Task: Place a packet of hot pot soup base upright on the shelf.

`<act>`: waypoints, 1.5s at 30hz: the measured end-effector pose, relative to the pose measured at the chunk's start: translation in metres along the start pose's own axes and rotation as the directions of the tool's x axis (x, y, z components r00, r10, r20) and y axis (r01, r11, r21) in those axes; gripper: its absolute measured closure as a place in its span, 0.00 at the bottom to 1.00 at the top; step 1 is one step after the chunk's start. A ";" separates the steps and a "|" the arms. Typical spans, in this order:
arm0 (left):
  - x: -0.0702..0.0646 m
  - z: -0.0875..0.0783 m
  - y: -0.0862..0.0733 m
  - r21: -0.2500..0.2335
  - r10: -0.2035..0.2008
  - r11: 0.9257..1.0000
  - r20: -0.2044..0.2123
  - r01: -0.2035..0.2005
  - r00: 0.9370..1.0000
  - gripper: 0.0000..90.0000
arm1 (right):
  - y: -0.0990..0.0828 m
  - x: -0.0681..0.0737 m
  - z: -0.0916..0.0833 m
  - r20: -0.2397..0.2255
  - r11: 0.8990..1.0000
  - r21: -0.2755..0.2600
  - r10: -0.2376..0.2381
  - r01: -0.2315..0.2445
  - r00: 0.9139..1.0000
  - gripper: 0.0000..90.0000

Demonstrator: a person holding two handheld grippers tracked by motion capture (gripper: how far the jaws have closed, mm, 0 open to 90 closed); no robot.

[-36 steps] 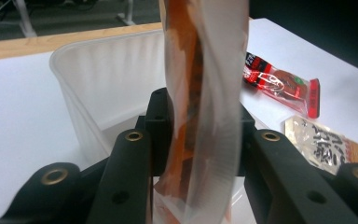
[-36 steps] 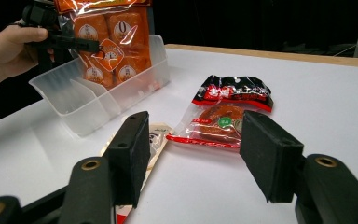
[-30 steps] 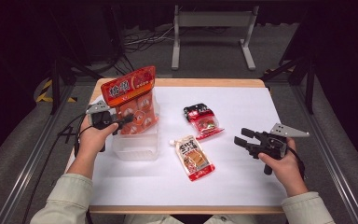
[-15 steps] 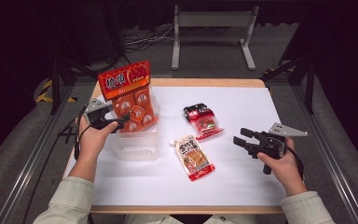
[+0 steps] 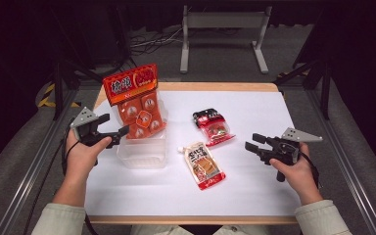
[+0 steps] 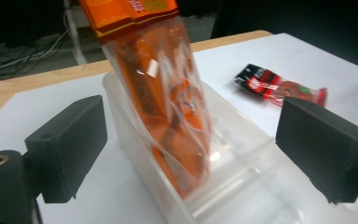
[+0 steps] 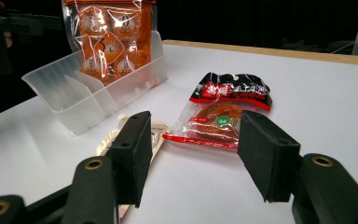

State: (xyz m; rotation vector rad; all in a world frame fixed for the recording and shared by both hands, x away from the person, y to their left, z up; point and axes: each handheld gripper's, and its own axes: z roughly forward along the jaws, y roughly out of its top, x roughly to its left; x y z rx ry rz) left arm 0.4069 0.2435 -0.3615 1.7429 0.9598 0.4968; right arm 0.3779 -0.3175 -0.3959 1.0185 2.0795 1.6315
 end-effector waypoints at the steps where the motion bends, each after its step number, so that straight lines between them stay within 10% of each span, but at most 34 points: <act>1: -0.004 -0.008 -0.004 -0.010 -0.002 1.000 0.018 0.002 1.000 0.10 | 0.000 0.000 0.000 0.000 1.000 0.000 0.000 0.000 1.000 0.49; 11: -0.034 -0.043 -0.030 -0.079 0.047 0.996 0.105 -0.039 0.993 0.11 | 0.002 0.001 0.004 0.009 0.997 0.019 -0.070 0.070 0.998 0.46; 23: -0.044 -0.042 -0.036 -0.012 0.080 0.997 0.158 -0.079 0.984 0.11 | 0.010 -0.002 0.011 -0.024 0.998 0.032 -0.058 0.059 0.998 0.38; 28: -0.046 -0.043 -0.035 -0.009 0.082 0.997 0.176 -0.082 0.981 0.12 | 0.019 -0.010 0.022 -0.044 0.995 0.096 -0.002 0.006 0.999 0.40; 45: -0.051 -0.049 -0.041 0.015 0.067 0.997 0.197 -0.071 0.978 0.15 | 0.053 -0.028 0.079 -0.030 0.972 0.223 -0.062 0.067 0.998 0.44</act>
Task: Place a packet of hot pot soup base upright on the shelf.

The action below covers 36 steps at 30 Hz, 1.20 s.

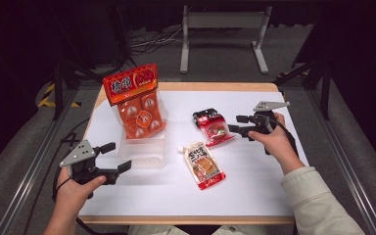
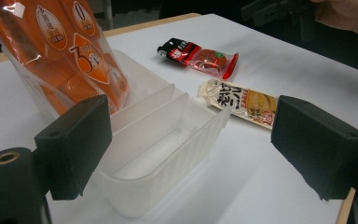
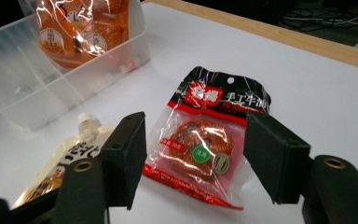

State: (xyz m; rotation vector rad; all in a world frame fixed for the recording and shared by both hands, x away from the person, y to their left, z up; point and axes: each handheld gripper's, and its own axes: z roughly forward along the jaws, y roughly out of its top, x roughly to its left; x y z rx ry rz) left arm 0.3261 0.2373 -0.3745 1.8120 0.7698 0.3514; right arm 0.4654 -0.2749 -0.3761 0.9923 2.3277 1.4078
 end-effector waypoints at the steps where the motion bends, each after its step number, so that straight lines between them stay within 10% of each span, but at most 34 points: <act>1: 0.000 0.000 -0.001 0.005 0.001 1.000 0.000 -0.001 1.000 0.15 | 0.003 -0.003 0.004 -0.005 1.000 0.000 0.000 0.000 1.000 0.45; 24: -0.013 0.012 -0.012 0.032 0.004 0.999 0.021 -0.005 1.000 0.16 | 0.020 -0.049 0.086 0.051 0.993 0.105 0.049 -0.054 0.998 0.42; 36: -0.012 0.016 -0.015 0.044 0.011 0.999 0.024 -0.012 1.000 0.16 | 0.020 -0.051 0.120 0.083 0.981 0.186 0.041 -0.056 0.996 0.34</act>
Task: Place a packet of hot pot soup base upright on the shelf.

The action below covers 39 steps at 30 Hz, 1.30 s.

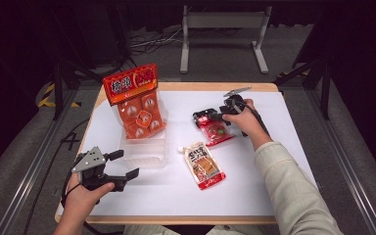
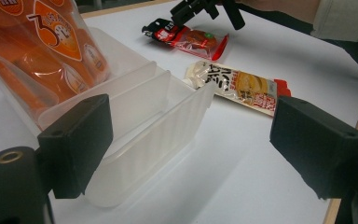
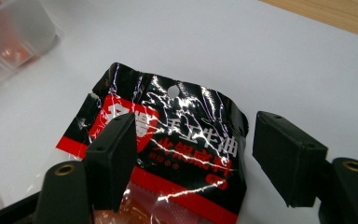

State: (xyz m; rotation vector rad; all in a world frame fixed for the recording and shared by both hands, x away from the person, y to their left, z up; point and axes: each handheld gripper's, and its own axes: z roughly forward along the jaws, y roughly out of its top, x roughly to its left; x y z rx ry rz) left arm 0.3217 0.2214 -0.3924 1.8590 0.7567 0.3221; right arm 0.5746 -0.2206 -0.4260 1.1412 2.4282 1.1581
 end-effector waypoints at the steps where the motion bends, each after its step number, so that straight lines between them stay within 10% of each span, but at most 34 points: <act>1: 0.000 0.000 0.000 -0.001 -0.009 1.000 0.001 0.009 1.000 0.15 | 0.000 0.000 0.002 -0.003 1.000 -0.001 0.005 -0.005 1.000 0.33; 18: 0.002 -0.002 -0.001 0.000 -0.006 1.000 -0.002 0.006 1.000 0.15 | 0.003 0.004 0.024 0.047 0.997 0.064 -0.042 0.039 0.998 0.21; 24: 0.004 0.000 -0.002 0.003 0.008 1.000 0.015 -0.008 1.000 0.15 | 0.002 0.013 0.025 0.090 0.991 0.076 -0.121 0.115 0.989 0.34; 33: 0.006 -0.001 -0.004 0.000 -0.011 1.000 0.008 0.011 1.000 0.15 | 0.005 0.020 0.019 0.118 0.975 0.111 -0.205 0.192 0.972 0.86; 39: 0.006 -0.001 -0.005 0.002 -0.008 1.000 0.009 0.008 1.000 0.15 | 0.007 0.019 0.014 0.111 0.976 0.121 -0.195 0.182 0.975 0.94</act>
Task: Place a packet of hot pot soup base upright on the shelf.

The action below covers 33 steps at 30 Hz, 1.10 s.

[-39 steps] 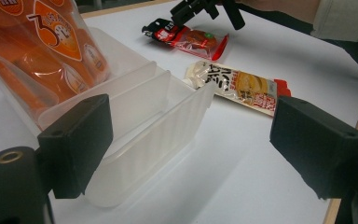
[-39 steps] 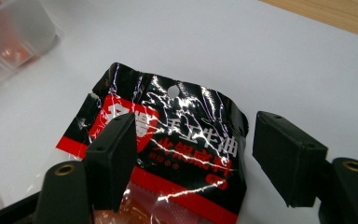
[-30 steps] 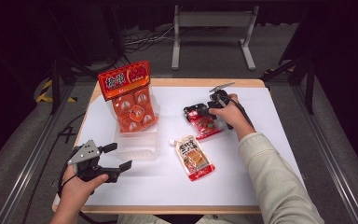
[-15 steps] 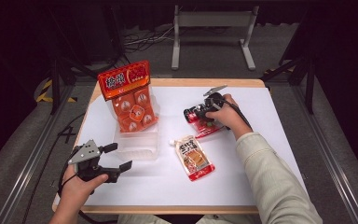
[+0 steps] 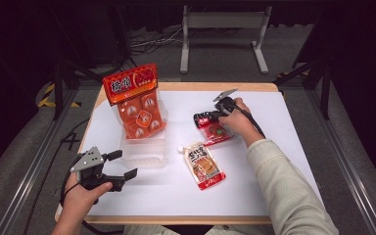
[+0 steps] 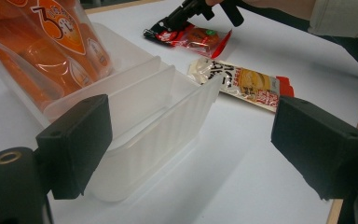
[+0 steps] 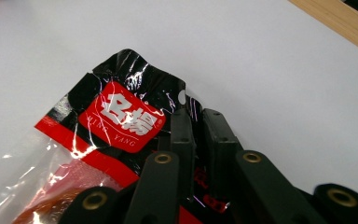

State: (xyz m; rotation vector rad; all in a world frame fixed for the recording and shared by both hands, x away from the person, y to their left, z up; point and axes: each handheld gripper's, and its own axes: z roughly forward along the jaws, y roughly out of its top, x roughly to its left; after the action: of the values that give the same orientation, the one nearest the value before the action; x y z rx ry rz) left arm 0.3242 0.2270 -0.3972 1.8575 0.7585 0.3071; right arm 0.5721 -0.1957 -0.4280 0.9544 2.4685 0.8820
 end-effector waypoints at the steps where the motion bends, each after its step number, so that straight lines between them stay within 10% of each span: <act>1: 0.000 0.000 0.000 0.000 -0.001 1.000 -0.001 0.001 1.000 0.15 | 0.000 -0.001 -0.002 -0.006 1.000 -0.006 0.014 -0.014 1.000 0.94; 6: 0.000 0.000 0.001 -0.005 -0.002 1.000 0.000 0.002 1.000 0.15 | -0.006 -0.006 -0.012 -0.063 0.993 -0.053 0.103 -0.107 0.993 0.98; 15: -0.001 -0.001 0.001 -0.006 0.006 1.000 -0.001 -0.006 1.000 0.15 | -0.003 -0.008 -0.056 -0.118 0.975 -0.168 0.124 -0.143 0.985 0.99; 33: 0.006 -0.015 -0.016 -0.054 -0.052 0.997 -0.051 0.049 0.997 0.15 | 0.005 0.020 -0.127 -0.119 0.926 -0.375 -0.013 -0.032 0.993 0.99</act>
State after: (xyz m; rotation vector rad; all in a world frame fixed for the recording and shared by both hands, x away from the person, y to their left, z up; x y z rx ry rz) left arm 0.3151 0.2455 -0.4062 1.7834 0.8243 0.3418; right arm 0.4953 -0.2329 -0.3317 0.7961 2.2647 1.3908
